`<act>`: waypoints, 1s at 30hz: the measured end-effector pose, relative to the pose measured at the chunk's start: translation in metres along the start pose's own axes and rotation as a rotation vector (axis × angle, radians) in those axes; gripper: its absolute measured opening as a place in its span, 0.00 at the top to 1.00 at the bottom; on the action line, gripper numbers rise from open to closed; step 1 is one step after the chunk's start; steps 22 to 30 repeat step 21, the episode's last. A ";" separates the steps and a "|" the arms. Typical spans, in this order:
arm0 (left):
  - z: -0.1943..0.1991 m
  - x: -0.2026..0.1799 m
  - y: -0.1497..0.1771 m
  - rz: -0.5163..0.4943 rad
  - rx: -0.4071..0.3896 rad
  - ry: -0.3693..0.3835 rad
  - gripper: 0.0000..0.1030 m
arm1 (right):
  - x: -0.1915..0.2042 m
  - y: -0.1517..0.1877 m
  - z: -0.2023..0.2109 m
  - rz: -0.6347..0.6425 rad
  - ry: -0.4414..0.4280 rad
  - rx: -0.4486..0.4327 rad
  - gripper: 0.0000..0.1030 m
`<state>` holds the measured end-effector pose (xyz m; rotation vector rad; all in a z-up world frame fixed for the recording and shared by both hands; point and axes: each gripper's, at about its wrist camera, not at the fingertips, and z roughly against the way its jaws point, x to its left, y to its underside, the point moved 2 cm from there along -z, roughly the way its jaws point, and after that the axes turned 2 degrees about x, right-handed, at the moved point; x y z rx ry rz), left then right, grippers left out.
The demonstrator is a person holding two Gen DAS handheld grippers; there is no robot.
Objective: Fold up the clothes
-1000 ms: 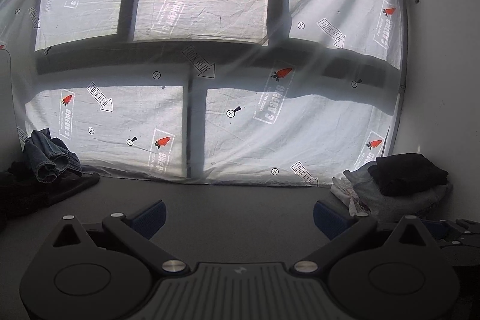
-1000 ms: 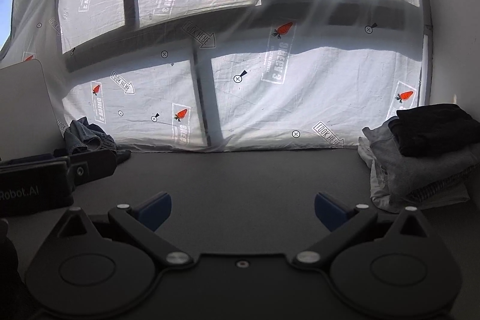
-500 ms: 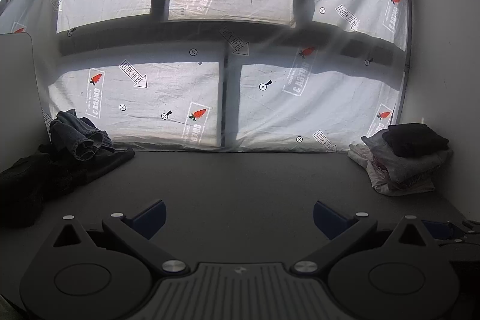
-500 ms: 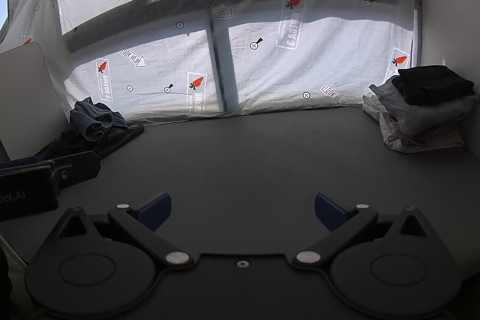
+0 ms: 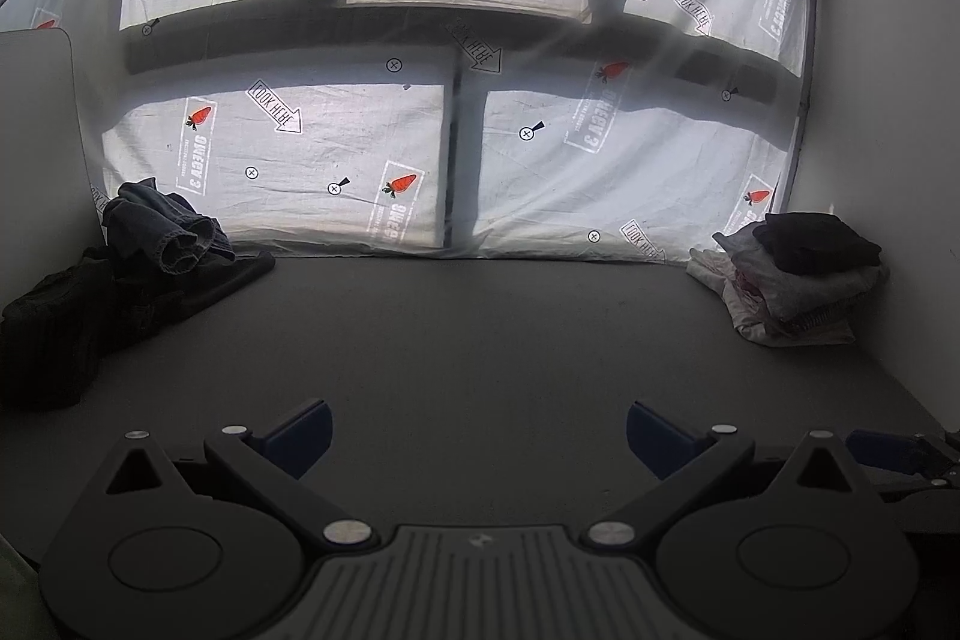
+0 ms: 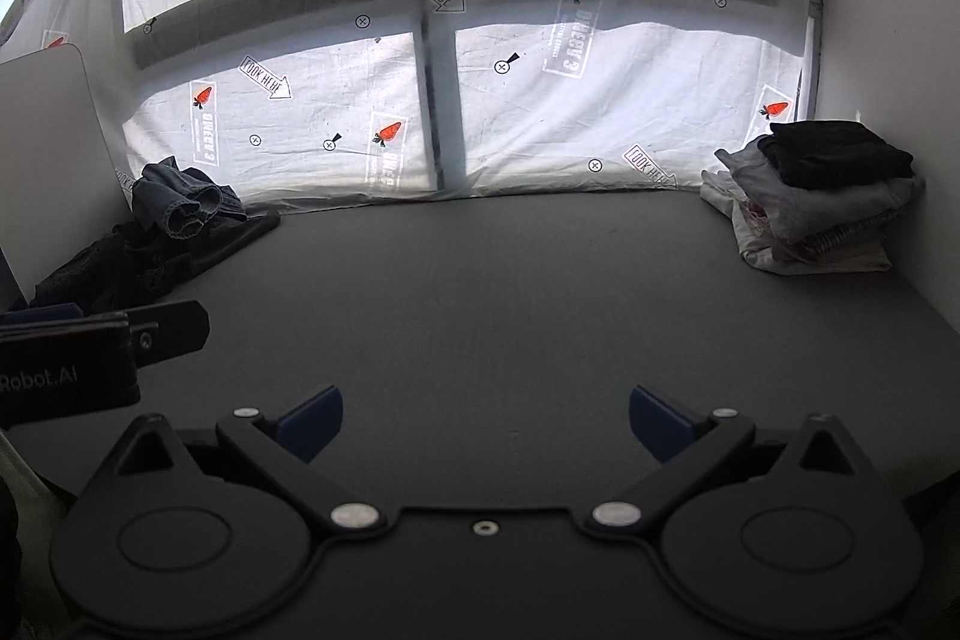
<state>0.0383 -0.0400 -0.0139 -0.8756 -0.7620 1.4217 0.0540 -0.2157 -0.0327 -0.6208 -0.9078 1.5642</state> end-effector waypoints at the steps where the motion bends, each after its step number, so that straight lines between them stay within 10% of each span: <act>1: 0.001 0.001 0.001 -0.002 0.002 0.001 0.00 | 0.001 0.001 0.001 0.002 0.001 0.000 0.00; 30: 0.009 0.011 0.005 -0.004 0.007 -0.006 0.00 | 0.016 0.005 0.008 0.033 0.012 -0.019 0.00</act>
